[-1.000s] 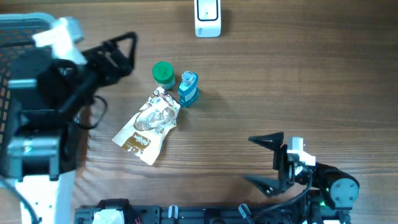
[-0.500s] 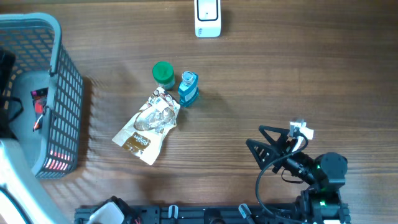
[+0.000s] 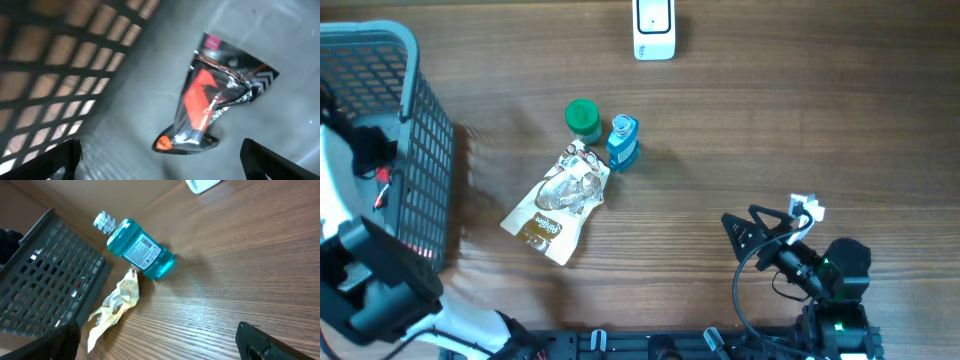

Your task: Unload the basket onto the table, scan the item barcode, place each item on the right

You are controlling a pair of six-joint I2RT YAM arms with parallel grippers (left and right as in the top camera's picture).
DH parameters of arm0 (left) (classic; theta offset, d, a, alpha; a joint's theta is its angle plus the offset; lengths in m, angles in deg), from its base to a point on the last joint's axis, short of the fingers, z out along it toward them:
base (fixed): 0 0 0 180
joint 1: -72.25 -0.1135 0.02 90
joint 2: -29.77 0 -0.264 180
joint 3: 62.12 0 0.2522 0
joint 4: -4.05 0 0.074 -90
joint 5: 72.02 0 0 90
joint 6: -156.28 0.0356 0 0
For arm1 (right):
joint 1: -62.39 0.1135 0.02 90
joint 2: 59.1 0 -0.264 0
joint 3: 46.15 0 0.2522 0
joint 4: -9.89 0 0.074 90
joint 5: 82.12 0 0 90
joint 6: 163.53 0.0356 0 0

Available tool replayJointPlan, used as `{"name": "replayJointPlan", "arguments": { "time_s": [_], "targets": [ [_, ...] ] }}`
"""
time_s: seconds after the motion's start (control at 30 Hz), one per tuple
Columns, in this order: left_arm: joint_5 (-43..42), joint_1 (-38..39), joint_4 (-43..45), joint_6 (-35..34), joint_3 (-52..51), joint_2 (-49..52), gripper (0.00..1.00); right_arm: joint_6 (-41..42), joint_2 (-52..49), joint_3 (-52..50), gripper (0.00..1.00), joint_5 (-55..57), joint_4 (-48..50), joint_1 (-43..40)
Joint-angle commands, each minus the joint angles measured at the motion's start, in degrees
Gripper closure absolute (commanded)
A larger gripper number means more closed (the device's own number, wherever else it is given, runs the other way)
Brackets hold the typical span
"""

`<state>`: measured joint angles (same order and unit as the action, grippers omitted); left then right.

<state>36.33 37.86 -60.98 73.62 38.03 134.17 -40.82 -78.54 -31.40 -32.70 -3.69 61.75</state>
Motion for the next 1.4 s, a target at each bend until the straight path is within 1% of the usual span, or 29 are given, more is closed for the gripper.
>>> {"name": "replayJointPlan", "arguments": {
  "time_s": [0.0,0.23,0.27,0.3,0.37,0.43,0.47,0.57,0.6,0.63,0.8,0.9,0.97,1.1,1.3,1.33,1.37],
  "targets": [
    [4.4,3.1,-0.5,3.0,0.2,5.3,0.00,-1.0,0.1,0.0,0.00,2.2,0.2,0.0],
    [7.7,4.4,-2.8,3.0,-0.1,13.4,0.01,-1.0,0.1,0.0,0.00,2.2,0.2,0.0],
    [7.8,4.4,-2.7,3.0,-0.1,13.5,0.11,-1.0,0.1,0.0,0.00,2.3,0.2,0.0],
    [7.9,4.4,-2.3,3.2,-0.1,13.5,0.26,-1.0,0.1,0.0,0.00,2.4,0.2,0.0],
    [8.0,4.4,-2.1,4.3,-0.1,13.5,0.48,-1.0,0.1,0.0,0.00,3.2,0.2,0.0],
    [7.9,4.4,-1.3,4.3,-0.1,13.5,0.60,-1.0,0.1,0.0,0.00,3.7,0.2,0.0],
    [7.9,4.4,-1.0,4.3,-0.1,13.5,0.62,-1.0,0.1,0.0,0.00,3.7,0.2,0.0],
    [7.9,4.4,-0.3,4.3,-0.1,13.5,0.83,-1.0,0.1,0.0,0.00,3.7,0.2,0.0],
    [8.0,4.4,0.1,4.3,-0.1,13.5,0.94,-1.0,0.1,0.0,0.00,3.7,0.2,0.0],
    [8.0,4.4,0.5,4.3,-0.1,13.5,0.96,-1.0,0.1,0.0,0.00,3.7,0.2,0.0],
    [8.6,4.4,0.9,4.2,-0.1,13.5,0.96,-1.0,0.1,0.0,0.00,3.7,0.2,0.0],
    [14.9,5.2,0.9,2.3,0.2,12.5,0.96,-1.0,0.1,0.0,0.00,3.7,0.2,0.0],
    [15.4,6.5,0.0,2.1,2.0,10.3,0.96,-1.0,0.1,0.0,0.00,3.7,0.2,0.0],
    [15.1,10.1,-1.1,-3.3,7.8,2.8,0.96,-1.0,0.1,0.0,0.00,3.7,0.2,0.0],
    [14.1,15.5,0.0,-6.4,13.0,-11.4,0.96,-1.0,0.1,0.0,0.00,3.7,0.2,0.0],
    [13.6,16.2,0.3,-8.1,13.5,-14.7,0.96,-1.0,0.1,0.0,0.00,3.7,0.2,0.0],
    [11.8,16.7,0.2,-8.3,13.6,-17.3,0.96,-1.0,0.1,0.0,0.00,3.7,0.2,0.0]
  ]
}}
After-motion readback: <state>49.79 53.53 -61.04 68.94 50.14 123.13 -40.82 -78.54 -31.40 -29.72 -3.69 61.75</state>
